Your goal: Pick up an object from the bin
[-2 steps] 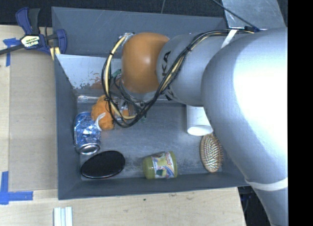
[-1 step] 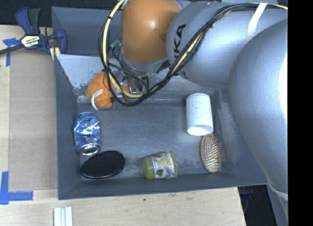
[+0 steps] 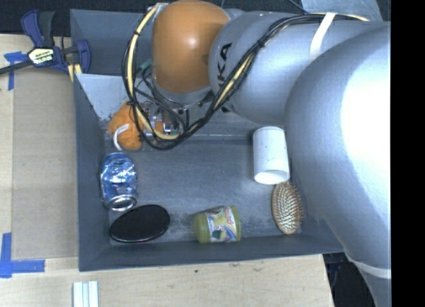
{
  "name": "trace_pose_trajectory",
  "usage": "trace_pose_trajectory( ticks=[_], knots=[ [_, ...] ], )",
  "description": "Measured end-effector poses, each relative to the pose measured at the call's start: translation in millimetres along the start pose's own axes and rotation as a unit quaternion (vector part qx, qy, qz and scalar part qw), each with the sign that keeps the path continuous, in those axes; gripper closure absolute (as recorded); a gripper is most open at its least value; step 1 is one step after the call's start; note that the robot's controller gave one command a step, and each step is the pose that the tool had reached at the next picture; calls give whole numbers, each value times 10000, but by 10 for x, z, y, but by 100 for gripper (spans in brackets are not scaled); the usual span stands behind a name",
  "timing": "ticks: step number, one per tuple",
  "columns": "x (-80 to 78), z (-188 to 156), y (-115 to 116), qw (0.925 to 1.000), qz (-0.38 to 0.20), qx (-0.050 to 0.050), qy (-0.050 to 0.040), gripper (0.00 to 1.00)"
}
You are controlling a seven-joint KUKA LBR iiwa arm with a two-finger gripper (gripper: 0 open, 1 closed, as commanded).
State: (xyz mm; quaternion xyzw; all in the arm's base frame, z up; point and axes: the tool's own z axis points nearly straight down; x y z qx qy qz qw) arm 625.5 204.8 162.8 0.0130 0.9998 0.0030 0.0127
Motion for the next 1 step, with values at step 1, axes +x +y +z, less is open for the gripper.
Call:
trace_pose_trajectory(
  ticks=[1],
  knots=[
    [141, -1053, 192, 9997, 247, -28, -60, 100]
  ],
)
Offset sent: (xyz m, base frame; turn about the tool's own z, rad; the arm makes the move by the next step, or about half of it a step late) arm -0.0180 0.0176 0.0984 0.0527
